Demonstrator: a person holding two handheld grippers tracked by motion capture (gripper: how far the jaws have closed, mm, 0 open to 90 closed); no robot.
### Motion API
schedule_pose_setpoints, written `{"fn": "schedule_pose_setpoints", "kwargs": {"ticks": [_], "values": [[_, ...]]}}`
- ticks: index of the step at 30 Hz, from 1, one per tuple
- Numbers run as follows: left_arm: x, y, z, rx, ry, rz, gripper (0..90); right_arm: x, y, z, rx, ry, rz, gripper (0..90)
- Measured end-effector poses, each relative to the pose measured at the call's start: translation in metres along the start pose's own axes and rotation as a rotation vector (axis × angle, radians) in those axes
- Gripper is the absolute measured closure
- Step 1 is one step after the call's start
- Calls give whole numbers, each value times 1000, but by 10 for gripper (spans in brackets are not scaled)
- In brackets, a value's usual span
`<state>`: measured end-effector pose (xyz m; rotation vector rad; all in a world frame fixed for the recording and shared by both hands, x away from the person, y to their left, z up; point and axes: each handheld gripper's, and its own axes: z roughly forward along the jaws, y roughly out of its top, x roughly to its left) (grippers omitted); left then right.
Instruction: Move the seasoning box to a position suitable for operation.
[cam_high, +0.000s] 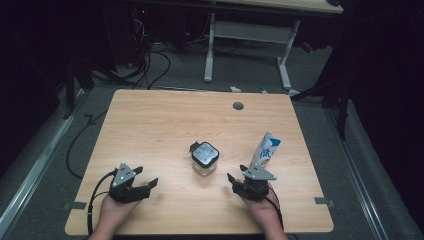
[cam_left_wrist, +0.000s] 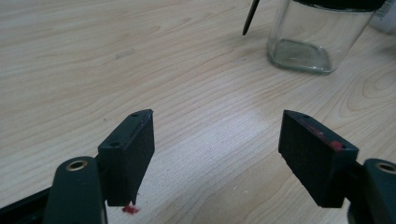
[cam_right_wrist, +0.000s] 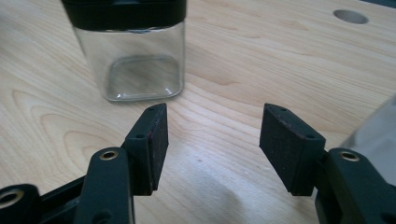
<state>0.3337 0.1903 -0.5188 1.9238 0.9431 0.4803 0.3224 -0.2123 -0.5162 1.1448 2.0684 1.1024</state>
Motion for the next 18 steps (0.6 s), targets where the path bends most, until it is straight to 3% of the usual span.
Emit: {"fn": "schedule_pose_setpoints", "kwargs": {"ticks": [4, 10, 15, 18], "values": [[1, 0, 2, 2, -25, -28, 288, -4, -2, 2, 9, 5, 26, 420], [3, -1, 1, -5, -43, -68, 289, -4, -5, 2, 24, -6, 20, 383], [3, -5, 2, 3, -36, -86, 270, -6, -5, 1, 15, -5, 31, 379], [2, -3, 3, 9, -8, -94, 283, -9, -3, 4, 8, 9, 31, 394]]}}
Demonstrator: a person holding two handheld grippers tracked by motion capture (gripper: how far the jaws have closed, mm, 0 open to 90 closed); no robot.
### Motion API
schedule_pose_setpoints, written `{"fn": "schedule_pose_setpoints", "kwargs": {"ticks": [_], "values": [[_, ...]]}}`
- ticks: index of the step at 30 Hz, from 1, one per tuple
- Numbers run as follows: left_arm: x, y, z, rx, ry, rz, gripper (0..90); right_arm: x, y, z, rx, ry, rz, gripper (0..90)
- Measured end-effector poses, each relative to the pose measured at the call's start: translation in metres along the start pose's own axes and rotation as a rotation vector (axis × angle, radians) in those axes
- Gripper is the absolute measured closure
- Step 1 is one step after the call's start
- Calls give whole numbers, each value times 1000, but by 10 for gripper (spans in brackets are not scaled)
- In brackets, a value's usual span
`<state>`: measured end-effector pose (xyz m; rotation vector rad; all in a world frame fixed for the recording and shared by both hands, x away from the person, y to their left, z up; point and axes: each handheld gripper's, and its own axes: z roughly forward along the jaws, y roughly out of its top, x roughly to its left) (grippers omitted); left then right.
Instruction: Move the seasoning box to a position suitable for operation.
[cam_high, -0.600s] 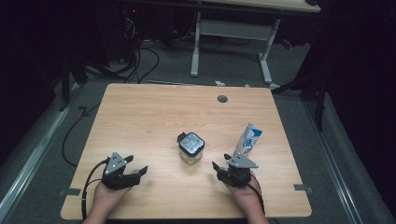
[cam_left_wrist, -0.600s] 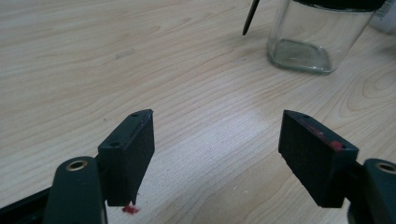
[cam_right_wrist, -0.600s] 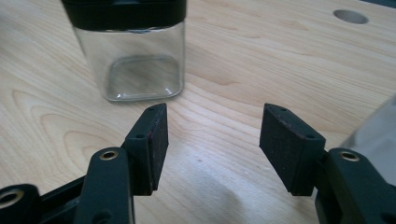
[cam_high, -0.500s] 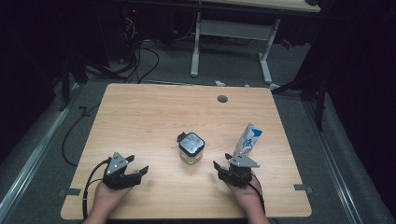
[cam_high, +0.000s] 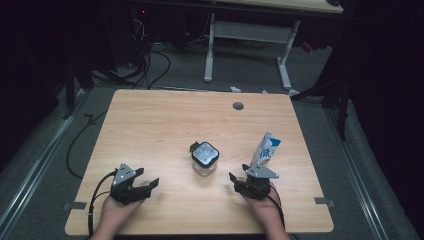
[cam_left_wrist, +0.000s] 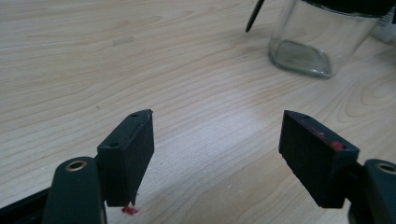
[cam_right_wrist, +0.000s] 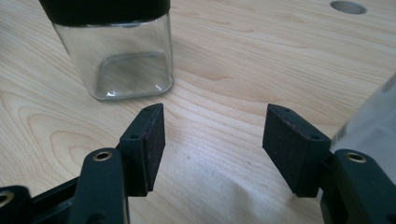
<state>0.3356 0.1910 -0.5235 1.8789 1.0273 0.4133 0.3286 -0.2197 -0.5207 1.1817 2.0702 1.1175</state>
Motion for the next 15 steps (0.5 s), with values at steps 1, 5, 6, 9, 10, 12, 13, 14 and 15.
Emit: {"fn": "schedule_pose_setpoints", "kwargs": {"ticks": [1, 5, 6, 9, 10, 12, 13, 14, 15], "values": [[0, 2, 1, -11, -2, -13, 291, -3, 1, 3, -4, 17, 10, 405], [0, 7, 4, -10, 6, 4, 326, -5, 5, 7, 6, 6, -4, 438], [0, 8, 5, -12, 9, 14, 344, -5, 6, 7, -5, 7, -1, 449], [2, 7, 6, -21, -16, 10, 389, -5, 9, 7, 4, -4, -5, 469], [2, 7, 6, -21, -16, 10, 405, -5, 9, 7, 4, -4, -5, 469], [1, 3, 4, -30, -25, 15, 421, -1, 8, 5, 14, 9, -8, 488], [2, 4, 4, -33, -30, 18, 445, 0, 7, 4, 20, 12, -10, 495], [2, 4, 3, -43, -34, 16, 463, 1, 6, 4, 23, 16, -18, 500], [1, 4, 3, -54, -40, 14, 484, 1, 5, 4, 25, 18, -15, 506]]}}
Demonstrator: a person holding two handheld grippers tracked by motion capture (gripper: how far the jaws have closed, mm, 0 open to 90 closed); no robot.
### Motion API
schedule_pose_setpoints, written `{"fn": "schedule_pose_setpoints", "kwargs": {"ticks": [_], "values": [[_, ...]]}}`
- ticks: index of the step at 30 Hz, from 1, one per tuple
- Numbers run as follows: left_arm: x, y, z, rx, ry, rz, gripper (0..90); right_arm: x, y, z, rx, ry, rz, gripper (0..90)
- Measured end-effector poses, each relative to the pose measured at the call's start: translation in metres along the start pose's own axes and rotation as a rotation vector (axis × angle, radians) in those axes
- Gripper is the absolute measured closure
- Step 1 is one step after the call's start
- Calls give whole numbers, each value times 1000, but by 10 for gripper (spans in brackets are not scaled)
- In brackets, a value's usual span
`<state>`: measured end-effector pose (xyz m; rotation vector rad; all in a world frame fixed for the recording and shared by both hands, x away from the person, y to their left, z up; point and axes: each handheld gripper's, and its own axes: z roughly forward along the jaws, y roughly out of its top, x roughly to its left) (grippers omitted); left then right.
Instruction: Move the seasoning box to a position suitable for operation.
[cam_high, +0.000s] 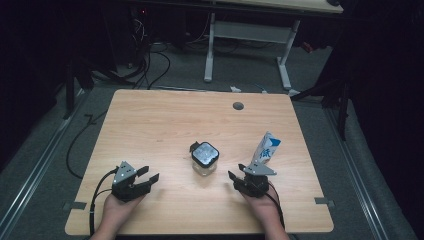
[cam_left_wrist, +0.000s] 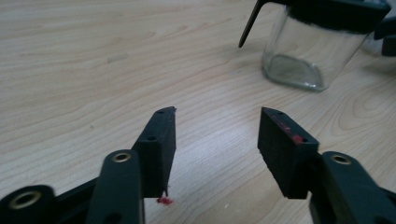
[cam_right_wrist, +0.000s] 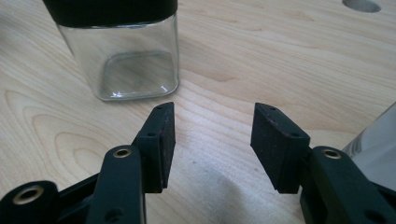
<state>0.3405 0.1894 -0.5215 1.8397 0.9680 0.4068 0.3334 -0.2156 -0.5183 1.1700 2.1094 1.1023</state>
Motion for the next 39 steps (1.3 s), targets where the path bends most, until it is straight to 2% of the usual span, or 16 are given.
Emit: {"fn": "schedule_pose_setpoints", "kwargs": {"ticks": [5, 6, 9, 13, 18, 21, 25, 34, 39], "values": [[-4, 3, 0, -13, -16, -3, 564, 0, -3, -5, 1, 2, -4, 526], [-10, 6, 1, -13, -14, 20, 574, 0, -4, -6, 0, 0, -1, 528], [-17, 12, 7, -15, -11, 31, 612, -1, -8, -8, 8, 1, -3, 530], [-21, 19, 14, -11, -22, 10, 616, -1, -12, -10, 13, -3, -12, 529], [-30, 38, 26, -28, 1, 47, 607, -7, -16, -14, 10, -4, -3, 528], [-31, 44, 30, -27, -7, 47, 605, -9, -16, -16, 3, -4, 1, 527], [-35, 62, 42, -16, -26, 70, 664, -10, -16, -17, -1, 1, 18, 526], [-44, 85, 63, -21, -43, 83, 869, -8, -15, -16, -1, 4, -1, 524], [-49, 97, 75, -26, -46, 87, 899, -9, -15, -16, -3, 5, 2, 524]]}}
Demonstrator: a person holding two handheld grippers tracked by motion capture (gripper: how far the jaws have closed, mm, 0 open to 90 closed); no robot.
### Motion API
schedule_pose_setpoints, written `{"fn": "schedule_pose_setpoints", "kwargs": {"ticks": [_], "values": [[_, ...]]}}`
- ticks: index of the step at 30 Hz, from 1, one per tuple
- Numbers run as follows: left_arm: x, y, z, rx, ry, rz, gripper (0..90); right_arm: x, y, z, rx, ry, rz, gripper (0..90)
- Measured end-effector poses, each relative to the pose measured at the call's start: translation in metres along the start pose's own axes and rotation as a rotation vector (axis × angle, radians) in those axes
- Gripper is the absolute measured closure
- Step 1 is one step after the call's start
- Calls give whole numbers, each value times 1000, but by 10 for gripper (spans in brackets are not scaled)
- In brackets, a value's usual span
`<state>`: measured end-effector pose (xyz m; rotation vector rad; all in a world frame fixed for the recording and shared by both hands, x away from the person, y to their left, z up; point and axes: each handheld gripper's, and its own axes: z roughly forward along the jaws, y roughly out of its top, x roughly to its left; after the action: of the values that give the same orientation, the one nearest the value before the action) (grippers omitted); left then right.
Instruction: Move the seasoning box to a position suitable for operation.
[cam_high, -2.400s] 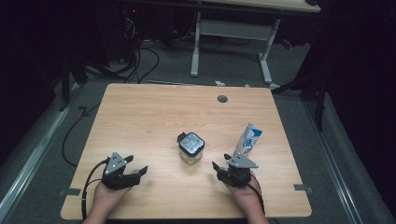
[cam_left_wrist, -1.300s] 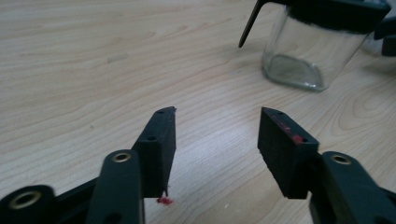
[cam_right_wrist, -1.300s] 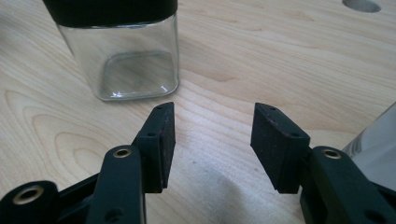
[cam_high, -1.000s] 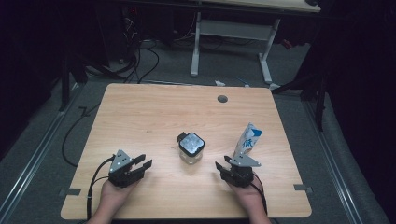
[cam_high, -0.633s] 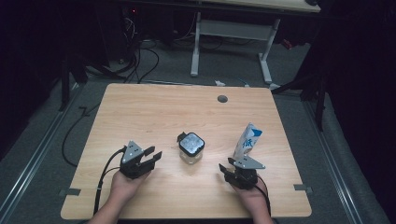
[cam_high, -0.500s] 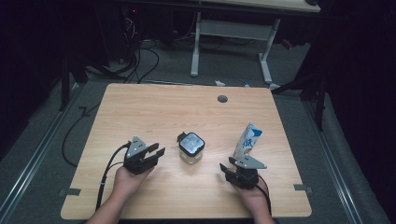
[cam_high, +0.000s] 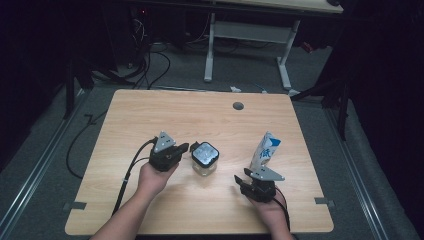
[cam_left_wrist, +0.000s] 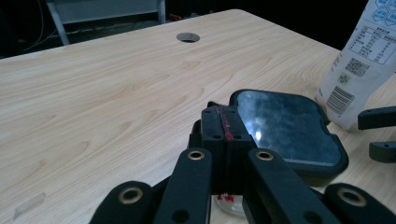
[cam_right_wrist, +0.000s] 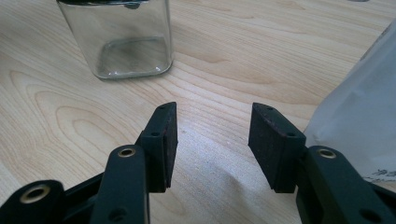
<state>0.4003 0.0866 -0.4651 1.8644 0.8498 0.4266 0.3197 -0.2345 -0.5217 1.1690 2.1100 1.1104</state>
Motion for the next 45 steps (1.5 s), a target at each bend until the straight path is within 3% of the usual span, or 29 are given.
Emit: {"fn": "schedule_pose_setpoints", "kwargs": {"ticks": [6, 13, 21, 45], "values": [[-4, 11, 15, 13, -12, 6, 899, 0, 0, 0, 2, 1, -1, 523], [-10, 24, 40, 53, -2, 48, 900, 0, -1, 0, 4, 6, 3, 522], [-10, 27, 58, 100, 19, 74, 900, -1, -1, 0, 1, 10, 8, 522], [-13, 19, 57, 102, 14, 100, 900, 0, -1, 0, 0, 15, 14, 518]]}}
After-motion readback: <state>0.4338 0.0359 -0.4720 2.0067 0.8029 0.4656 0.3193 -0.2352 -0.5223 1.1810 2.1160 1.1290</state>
